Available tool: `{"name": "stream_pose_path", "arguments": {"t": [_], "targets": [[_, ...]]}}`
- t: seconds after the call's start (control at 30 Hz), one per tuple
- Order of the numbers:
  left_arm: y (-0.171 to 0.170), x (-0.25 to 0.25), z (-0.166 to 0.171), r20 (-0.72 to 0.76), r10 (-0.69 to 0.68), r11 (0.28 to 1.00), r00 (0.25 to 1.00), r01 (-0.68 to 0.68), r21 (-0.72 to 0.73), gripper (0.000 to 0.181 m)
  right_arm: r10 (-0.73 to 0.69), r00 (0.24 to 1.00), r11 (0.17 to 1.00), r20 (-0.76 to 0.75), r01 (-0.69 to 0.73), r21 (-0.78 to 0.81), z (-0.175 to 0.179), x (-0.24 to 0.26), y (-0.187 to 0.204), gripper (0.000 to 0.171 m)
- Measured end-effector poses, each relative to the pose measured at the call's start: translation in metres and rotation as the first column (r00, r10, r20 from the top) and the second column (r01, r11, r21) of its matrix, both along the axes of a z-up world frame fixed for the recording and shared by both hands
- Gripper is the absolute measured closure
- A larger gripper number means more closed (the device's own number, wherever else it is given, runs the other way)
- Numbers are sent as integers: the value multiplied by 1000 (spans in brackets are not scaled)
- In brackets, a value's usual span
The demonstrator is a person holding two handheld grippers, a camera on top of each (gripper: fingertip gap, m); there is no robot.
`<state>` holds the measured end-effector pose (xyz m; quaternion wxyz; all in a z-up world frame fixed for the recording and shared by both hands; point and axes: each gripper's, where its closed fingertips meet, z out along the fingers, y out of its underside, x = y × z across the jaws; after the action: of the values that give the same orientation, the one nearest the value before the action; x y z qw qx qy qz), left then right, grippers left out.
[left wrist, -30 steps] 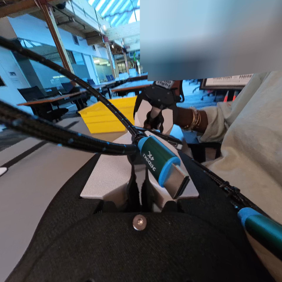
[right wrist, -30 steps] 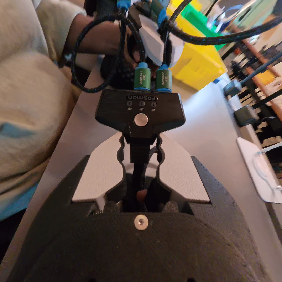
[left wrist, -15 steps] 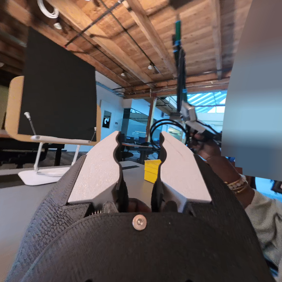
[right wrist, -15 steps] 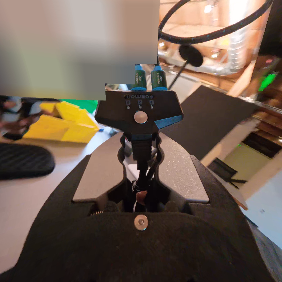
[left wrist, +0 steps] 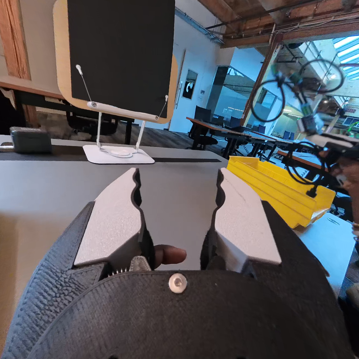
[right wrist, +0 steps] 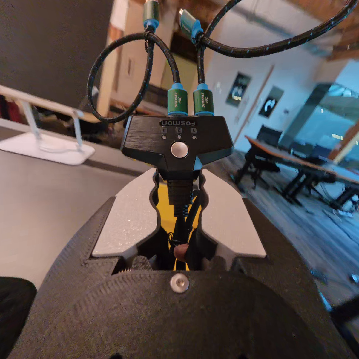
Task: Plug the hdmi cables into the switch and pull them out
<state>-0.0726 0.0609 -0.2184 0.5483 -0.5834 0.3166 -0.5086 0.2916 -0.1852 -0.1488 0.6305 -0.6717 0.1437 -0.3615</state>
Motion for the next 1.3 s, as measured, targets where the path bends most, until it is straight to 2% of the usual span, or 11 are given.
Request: {"name": "stream_pose_path", "arguments": {"t": [0.13,0.23,0.4,0.5,0.6,0.7,0.8,0.87,0.93,1.1,1.3], "targets": [[-7,11,-14,-111,-30,999,993,31,7,90,-85,983,992,-165,68,-103,-61,31,-9,132],[-19,25,-47,-342,-103,994,934,104,-17,82,-119,967,984,-226,85,-154,-89,41,-11,132],[-15,58,-110,-669,-115,979,734,197,47,75,-60,979,998,-197,57,-19,-69,37,-10,153],[-23,84,-134,-762,-201,961,616,274,-32,74,-44,977,998,-207,32,-60,-67,34,-8,145],[-26,110,-143,-776,-245,947,581,314,-64,74,159,952,983,-262,-179,-52,-66,-4,19,133],[-29,132,-161,-793,-282,941,540,316,-120,71,509,808,840,-297,-542,-34,-63,-92,66,123],[-34,146,-174,-815,-255,942,521,323,-89,55,708,592,573,-385,-800,-176,-90,-190,101,118],[-35,148,-175,-809,-251,946,532,312,-89,54,782,457,407,-423,-889,-208,-113,-247,121,120],[-33,148,-175,-808,-239,952,539,296,-85,51,806,402,336,-434,-915,-223,-131,-283,141,124],[-21,146,-174,-814,-140,981,563,189,-37,38,802,492,400,-338,-864,-306,-151,-301,184,137],[-24,142,-178,-816,-167,983,553,157,-95,36,781,532,436,-326,-839,-325,-151,-302,184,139]]}}
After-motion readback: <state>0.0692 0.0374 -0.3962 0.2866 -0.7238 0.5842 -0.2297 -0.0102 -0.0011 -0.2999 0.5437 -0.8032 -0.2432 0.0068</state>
